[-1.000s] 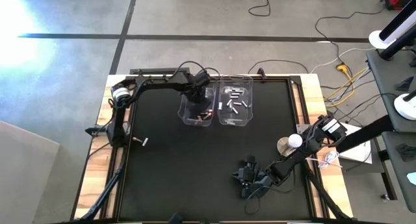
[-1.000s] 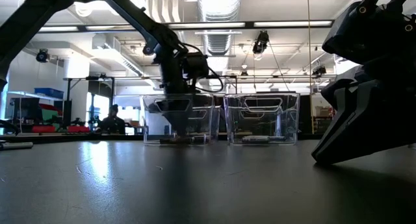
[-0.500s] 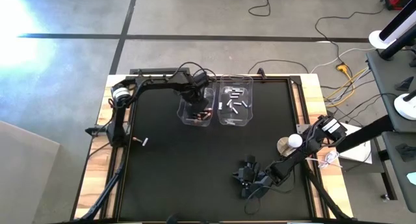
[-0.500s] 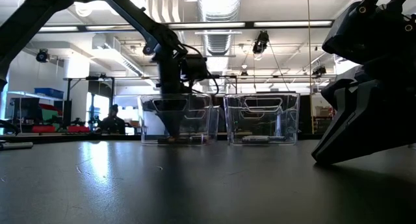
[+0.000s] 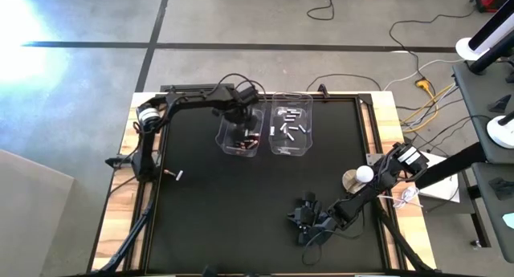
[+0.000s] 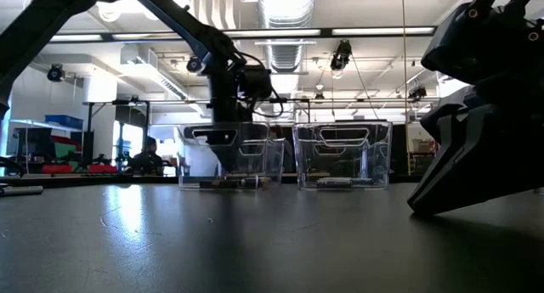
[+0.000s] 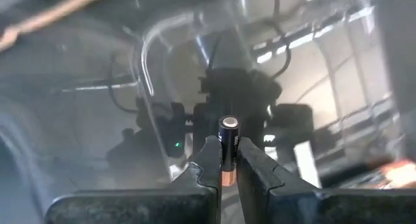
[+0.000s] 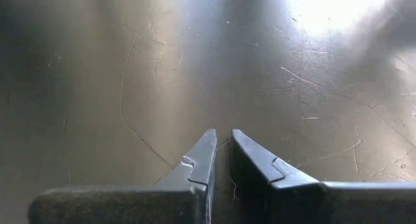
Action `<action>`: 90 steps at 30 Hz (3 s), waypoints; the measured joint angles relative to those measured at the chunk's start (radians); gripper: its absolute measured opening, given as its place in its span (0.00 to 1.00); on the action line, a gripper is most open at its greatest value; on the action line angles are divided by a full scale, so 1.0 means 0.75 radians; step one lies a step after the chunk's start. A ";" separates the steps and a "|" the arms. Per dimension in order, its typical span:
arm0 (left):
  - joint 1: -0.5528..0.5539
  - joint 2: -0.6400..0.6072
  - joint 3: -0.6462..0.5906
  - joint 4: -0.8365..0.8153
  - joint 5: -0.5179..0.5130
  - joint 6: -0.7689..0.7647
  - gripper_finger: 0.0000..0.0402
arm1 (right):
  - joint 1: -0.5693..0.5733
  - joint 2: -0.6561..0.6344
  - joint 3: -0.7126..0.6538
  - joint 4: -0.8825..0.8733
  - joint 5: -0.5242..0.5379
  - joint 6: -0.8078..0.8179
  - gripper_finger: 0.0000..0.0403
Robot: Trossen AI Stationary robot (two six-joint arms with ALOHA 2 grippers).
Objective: Sort batteries
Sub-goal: Put the black battery into the left transparent bin, then put the white battery into the right transparent bin
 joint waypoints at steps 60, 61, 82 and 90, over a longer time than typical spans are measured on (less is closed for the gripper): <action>0.067 0.100 0.048 -0.024 0.108 -0.093 0.09 | 0.024 -0.001 -0.001 0.000 -0.008 0.021 0.10; 0.067 0.101 0.047 -0.026 0.109 -0.092 0.11 | 0.024 -0.001 -0.001 0.000 -0.007 0.021 0.10; -0.105 -0.026 0.519 -0.494 0.011 0.135 0.40 | 0.024 0.001 -0.001 0.000 -0.002 0.011 0.10; -0.397 -0.185 0.436 -0.877 -0.227 0.113 0.40 | 0.033 0.001 -0.001 0.000 -0.005 0.027 0.10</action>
